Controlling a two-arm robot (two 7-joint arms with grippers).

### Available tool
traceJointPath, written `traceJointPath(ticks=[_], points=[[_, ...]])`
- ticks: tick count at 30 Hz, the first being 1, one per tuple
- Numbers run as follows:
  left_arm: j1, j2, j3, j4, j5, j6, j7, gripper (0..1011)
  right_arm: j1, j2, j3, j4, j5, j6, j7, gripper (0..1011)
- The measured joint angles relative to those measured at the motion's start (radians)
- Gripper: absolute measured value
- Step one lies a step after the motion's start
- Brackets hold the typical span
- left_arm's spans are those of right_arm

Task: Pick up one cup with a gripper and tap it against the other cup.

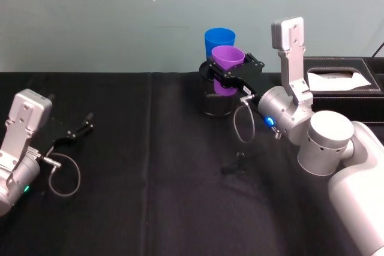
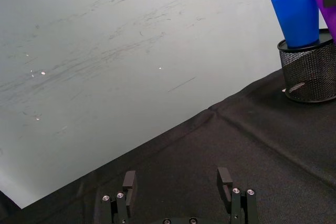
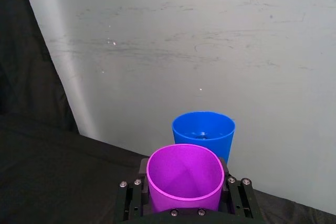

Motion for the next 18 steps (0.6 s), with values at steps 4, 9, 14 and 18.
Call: traceJointPath(ticks=[4,9,14,18], points=[[0.000,0.000,0.000,0.000,0.000,0.000,0.000,1000,0.000,0.000,0.000,0.000,0.000,0.000,0.000,726],[0.000,0.000,0.000,0.000,0.000,0.000,0.000,1000,0.000,0.000,0.000,0.000,0.000,0.000,0.000,726],[0.000,0.000,0.000,0.000,0.000,0.000,0.000,1000,0.000,0.000,0.000,0.000,0.000,0.000,0.000,726],[0.000,0.000,0.000,0.000,0.000,0.000,0.000,1000,0.000,0.000,0.000,0.000,0.000,0.000,0.000,726]])
